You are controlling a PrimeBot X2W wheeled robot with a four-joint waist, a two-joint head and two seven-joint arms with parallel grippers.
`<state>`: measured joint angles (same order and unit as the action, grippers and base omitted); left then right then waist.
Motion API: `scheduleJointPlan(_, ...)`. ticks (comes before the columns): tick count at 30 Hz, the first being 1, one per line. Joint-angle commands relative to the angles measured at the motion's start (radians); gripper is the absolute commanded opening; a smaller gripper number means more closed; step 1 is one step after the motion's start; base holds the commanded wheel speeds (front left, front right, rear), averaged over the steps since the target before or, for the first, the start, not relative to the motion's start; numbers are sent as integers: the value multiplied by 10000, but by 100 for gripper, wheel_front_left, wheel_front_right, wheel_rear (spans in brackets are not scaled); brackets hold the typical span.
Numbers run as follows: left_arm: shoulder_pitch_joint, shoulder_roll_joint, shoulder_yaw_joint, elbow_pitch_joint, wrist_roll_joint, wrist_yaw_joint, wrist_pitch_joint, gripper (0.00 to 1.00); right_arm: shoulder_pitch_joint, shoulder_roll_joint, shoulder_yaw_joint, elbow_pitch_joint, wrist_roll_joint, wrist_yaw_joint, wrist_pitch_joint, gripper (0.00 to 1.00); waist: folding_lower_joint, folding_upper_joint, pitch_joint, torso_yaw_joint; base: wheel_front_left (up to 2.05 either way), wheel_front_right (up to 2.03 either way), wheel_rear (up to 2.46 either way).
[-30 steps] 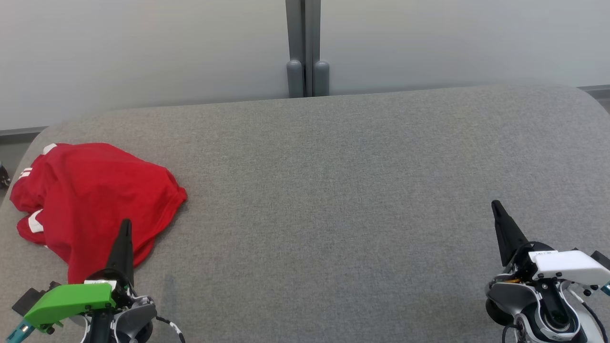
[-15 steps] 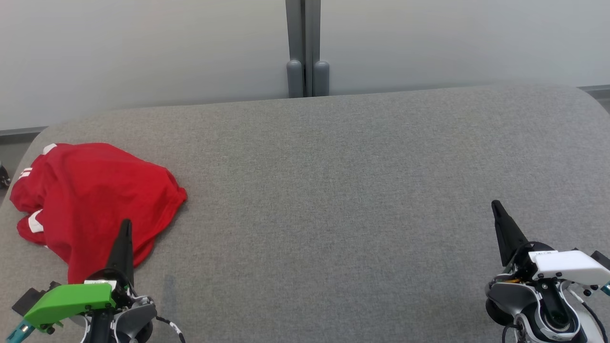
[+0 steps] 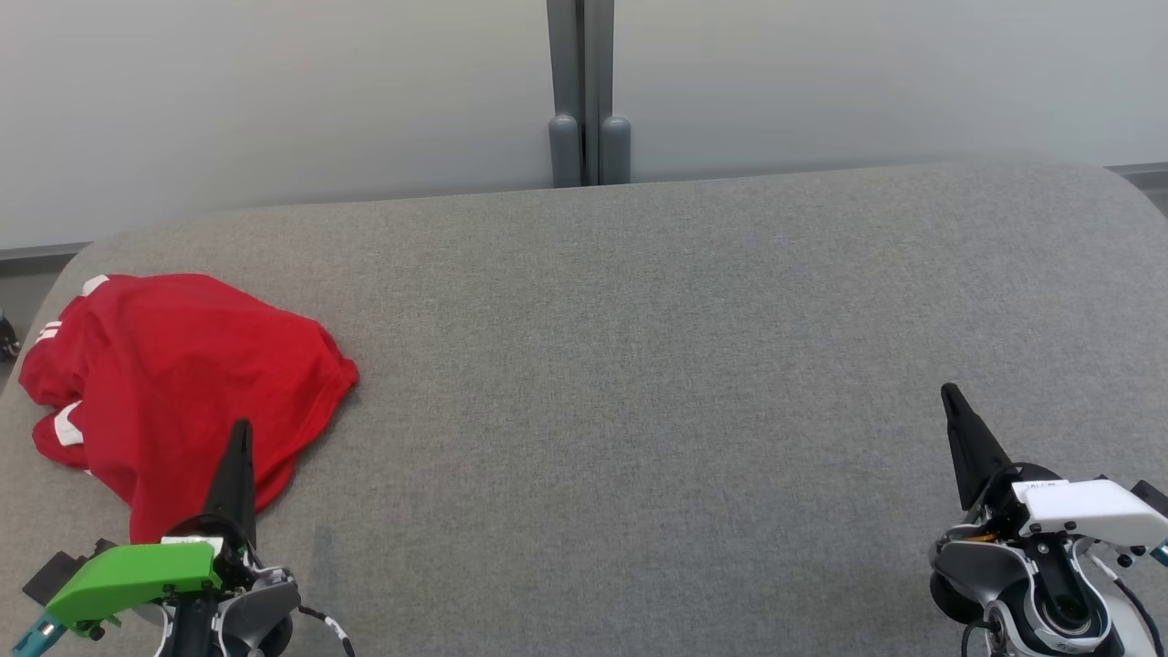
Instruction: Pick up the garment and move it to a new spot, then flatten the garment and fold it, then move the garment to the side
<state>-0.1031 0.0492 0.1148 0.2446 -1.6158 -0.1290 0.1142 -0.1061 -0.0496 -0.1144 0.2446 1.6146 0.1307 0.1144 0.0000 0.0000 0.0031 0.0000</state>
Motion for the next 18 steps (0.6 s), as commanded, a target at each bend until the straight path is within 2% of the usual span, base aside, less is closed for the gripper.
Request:
scheduleJointPlan(1,-118,29,10,7,62,-51,15,0,-54,-12,0,13,-38,0,16,0,0,0,0,0,0,0,0)
scheduleJointPlan(8,-119,29,10,7,62,-51,15,0,-54,-12,0,13,-38,0,16,0,0,0,0,0,0,0,0)
scheduleJointPlan(9,0,0,0,-1,1,0,-2,100,0,0,0,1,-1,0,-1,100,0,0,0,0,0,0,0)
scheduleJointPlan(18,246,-58,-208,132,108,10,-316,100,279,67,141,101,-190,-2,-306,100,0,0,-17,-9,0,0,0)
